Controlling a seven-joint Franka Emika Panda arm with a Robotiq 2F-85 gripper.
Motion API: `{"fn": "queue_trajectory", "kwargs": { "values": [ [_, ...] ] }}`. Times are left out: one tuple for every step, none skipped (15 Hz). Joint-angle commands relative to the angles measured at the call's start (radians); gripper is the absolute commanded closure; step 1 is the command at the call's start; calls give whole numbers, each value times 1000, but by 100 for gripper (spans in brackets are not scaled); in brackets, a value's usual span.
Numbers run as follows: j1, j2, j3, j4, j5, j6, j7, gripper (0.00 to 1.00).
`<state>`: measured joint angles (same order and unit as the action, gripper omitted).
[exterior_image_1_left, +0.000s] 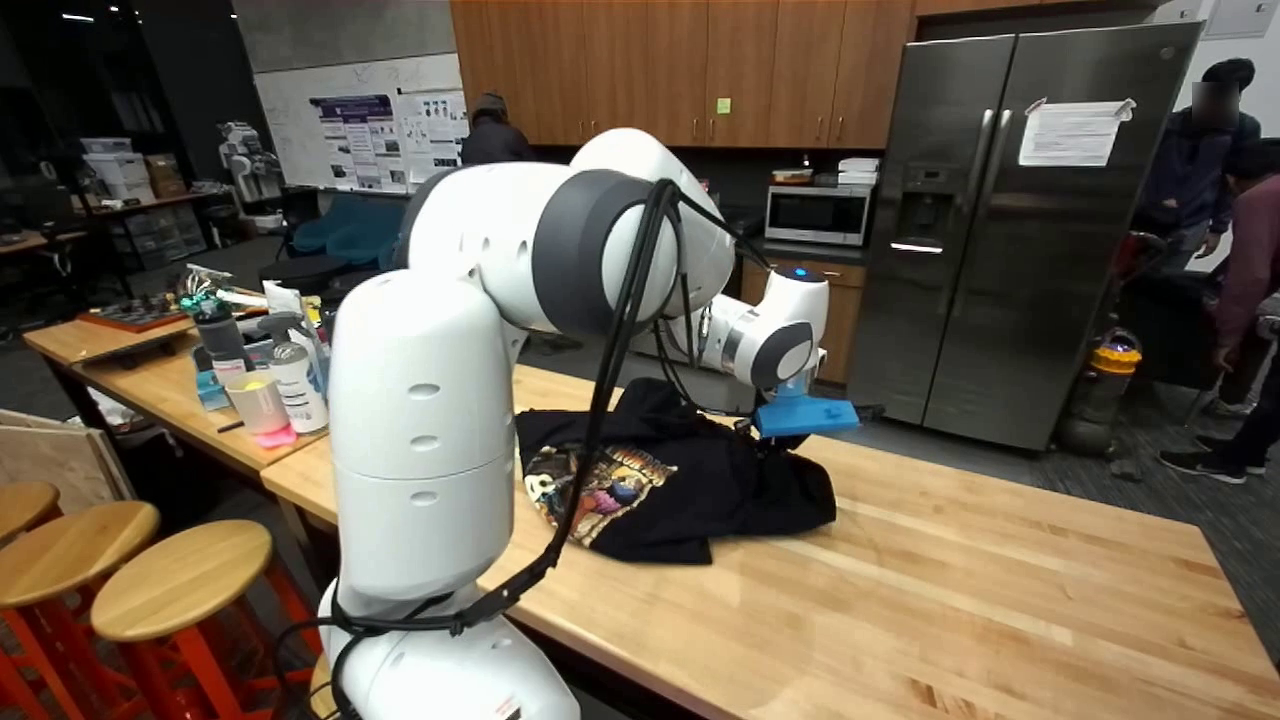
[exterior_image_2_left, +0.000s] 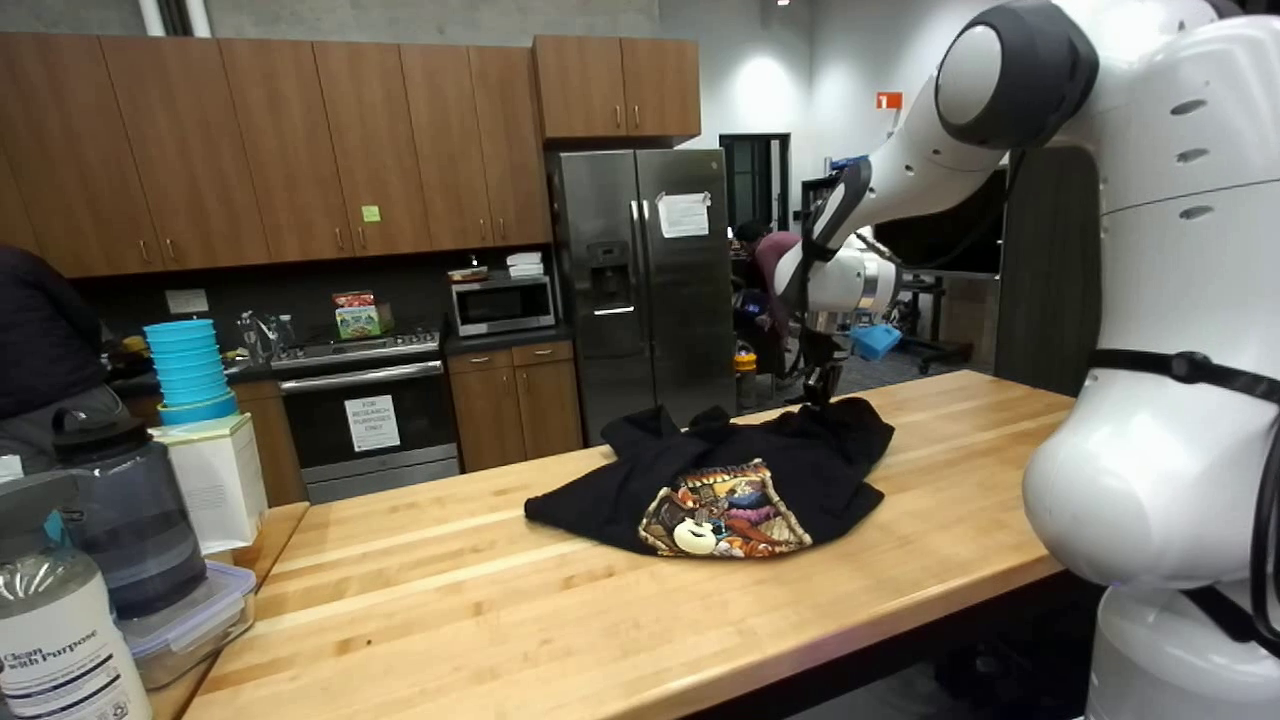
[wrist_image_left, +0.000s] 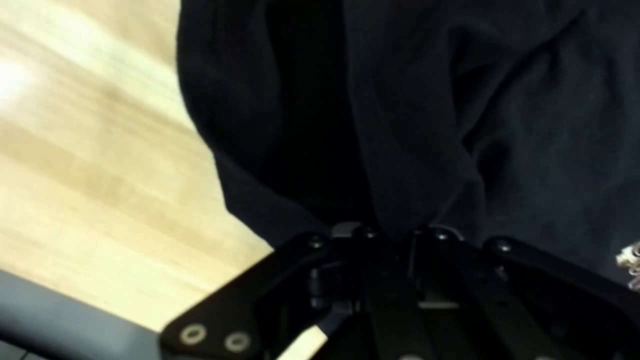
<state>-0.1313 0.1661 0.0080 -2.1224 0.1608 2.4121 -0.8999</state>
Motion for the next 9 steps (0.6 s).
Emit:
{"fn": "queue_trajectory", "kwargs": {
  "values": [
    [20, -109, 39, -61, 69, 18, -147, 100],
    [34, -132, 49, -70, 88, 21, -184, 100],
    [50, -154, 59, -80, 114, 27, -230, 99],
    [69, -178, 68, -90, 140, 29, -271, 99],
    [89, -209, 75, -106, 167, 32, -311, 99],
    [111, -242, 79, -122, 194, 31, -353, 99],
    [139, -276, 85, -138, 212, 35, -382, 99],
    [167, -312, 89, -155, 226, 36, -411, 99],
    [195, -338, 92, -162, 237, 38, -437, 99]
  ]
}}
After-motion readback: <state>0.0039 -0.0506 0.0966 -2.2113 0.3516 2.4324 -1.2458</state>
